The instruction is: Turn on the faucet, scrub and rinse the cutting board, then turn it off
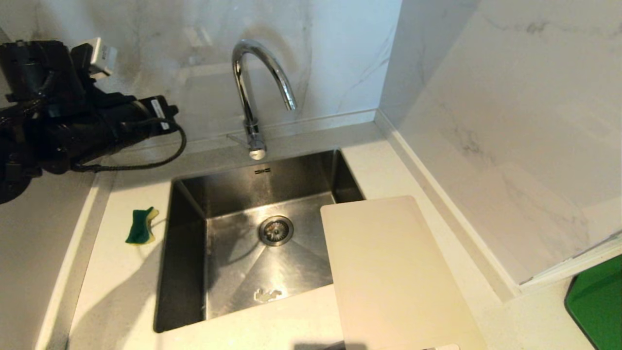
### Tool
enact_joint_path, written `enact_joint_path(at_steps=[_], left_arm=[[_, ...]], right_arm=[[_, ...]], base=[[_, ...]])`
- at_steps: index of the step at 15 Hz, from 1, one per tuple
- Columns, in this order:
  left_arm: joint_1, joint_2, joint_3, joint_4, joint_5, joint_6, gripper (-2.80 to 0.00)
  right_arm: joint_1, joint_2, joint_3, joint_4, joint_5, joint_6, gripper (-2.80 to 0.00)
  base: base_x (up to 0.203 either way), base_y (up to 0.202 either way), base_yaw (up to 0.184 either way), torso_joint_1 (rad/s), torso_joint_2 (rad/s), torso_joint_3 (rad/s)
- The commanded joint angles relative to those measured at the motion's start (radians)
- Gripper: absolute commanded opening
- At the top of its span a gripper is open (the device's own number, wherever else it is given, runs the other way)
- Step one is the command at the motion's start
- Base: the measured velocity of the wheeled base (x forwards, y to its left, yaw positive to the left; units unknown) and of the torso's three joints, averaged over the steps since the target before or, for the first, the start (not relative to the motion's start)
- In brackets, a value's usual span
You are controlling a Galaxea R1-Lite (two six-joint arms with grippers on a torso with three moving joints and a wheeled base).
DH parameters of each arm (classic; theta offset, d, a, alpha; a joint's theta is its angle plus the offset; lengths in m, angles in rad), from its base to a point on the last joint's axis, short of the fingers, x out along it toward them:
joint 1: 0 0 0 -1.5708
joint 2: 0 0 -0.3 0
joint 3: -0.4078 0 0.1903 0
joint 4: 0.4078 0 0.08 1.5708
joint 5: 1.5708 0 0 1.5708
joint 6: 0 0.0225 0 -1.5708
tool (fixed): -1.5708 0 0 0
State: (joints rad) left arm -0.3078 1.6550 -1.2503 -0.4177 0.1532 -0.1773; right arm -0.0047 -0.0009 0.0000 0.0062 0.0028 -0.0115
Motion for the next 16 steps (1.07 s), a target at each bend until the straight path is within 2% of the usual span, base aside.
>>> enact_joint_path(at_steps=[1, 2, 4, 7, 10, 16], left_arm=[[0.105, -0.126, 0.106, 0.032, -0.073, 0.018, -2.8], [0.146, -0.165, 0.14, 0.062, -0.117, 0.023, -2.8], [0.222, -0.221, 0.191, 0.126, -0.153, 0.037, -2.8], [0.31, -0.277, 0.264, 0.175, -0.159, 0.135, -2.8], [0.356, -0.354, 0.359, 0.189, -0.159, 0.167, -2.8], [0.384, -0.636, 0.627, 0.196, -0.159, 0.168, -2.8]], right_arm=[[0.0, 0.001, 0.0, 0.0, 0.0, -0.001, -2.8], [0.0, 0.001, 0.0, 0.0, 0.0, -0.001, -2.8], [0.0, 0.001, 0.0, 0.0, 0.0, -0.001, -2.8], [0.0, 0.001, 0.0, 0.0, 0.0, -0.001, -2.8], [0.0, 0.001, 0.0, 0.0, 0.0, -0.001, -2.8], [0.0, 0.001, 0.0, 0.0, 0.0, -0.001, -2.8]], base=[[0.0, 0.0, 0.0, 0.0, 0.0, 0.0], [0.0, 0.0, 0.0, 0.0, 0.0, 0.0], [0.0, 0.0, 0.0, 0.0, 0.0, 0.0], [0.0, 0.0, 0.0, 0.0, 0.0, 0.0], [0.0, 0.0, 0.0, 0.0, 0.0, 0.0], [0.0, 0.0, 0.0, 0.0, 0.0, 0.0]])
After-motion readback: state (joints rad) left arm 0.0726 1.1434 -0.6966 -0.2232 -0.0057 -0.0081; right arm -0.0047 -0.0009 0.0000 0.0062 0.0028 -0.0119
